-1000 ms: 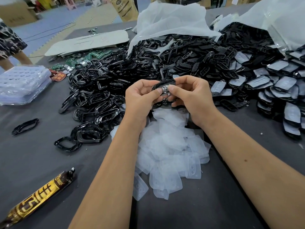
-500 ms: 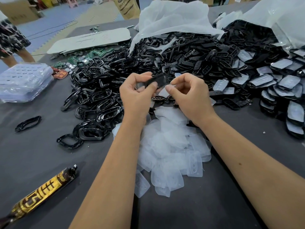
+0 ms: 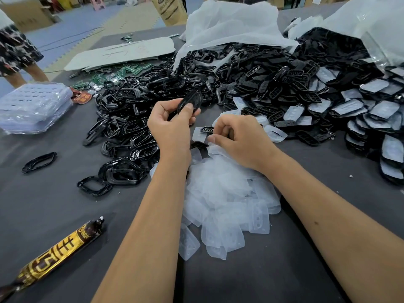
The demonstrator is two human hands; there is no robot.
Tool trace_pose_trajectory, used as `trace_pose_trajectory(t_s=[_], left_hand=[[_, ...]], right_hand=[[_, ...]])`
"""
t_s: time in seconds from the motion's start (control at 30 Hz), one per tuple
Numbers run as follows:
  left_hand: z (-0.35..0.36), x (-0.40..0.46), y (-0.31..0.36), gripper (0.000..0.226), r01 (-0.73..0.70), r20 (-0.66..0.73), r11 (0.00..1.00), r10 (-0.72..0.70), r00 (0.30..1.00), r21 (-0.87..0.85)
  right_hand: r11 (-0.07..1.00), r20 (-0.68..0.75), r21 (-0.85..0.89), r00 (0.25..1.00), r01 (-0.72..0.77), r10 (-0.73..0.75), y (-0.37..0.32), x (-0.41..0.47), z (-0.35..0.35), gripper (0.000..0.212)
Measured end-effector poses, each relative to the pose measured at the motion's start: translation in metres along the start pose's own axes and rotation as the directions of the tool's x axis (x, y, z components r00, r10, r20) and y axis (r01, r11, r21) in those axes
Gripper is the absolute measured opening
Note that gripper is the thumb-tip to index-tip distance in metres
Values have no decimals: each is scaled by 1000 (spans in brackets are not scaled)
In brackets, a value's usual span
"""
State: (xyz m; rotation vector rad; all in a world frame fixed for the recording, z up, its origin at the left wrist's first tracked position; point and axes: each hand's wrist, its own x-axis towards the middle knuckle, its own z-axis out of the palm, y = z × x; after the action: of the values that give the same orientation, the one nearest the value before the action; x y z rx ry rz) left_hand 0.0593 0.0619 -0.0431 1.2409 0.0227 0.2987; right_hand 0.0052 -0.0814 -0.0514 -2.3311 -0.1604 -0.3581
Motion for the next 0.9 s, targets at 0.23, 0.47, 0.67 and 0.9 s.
trace_pose_trajectory(t_s=[0.23,0.47,0.67,0.9], left_hand=[[-1,1,-1,21,26,-18,1000,-26,999,-16],[0,2,0,19,48,-52,998,-50,997,-28],[0,2,0,18,55,-58,998,-56,997,-16],[0,2,-1,16,70,-62,997,-71,996,-23]], right_hand=[[966,144,-223,985,130,-99,-8,-3,0,34],[988,-92,142,995,53,-40,2,-3,3,21],[991,-162,93,984,97,-81,-4,-6,4,57],[955,-260,288,966,72,5,-4,-8,-2,30]])
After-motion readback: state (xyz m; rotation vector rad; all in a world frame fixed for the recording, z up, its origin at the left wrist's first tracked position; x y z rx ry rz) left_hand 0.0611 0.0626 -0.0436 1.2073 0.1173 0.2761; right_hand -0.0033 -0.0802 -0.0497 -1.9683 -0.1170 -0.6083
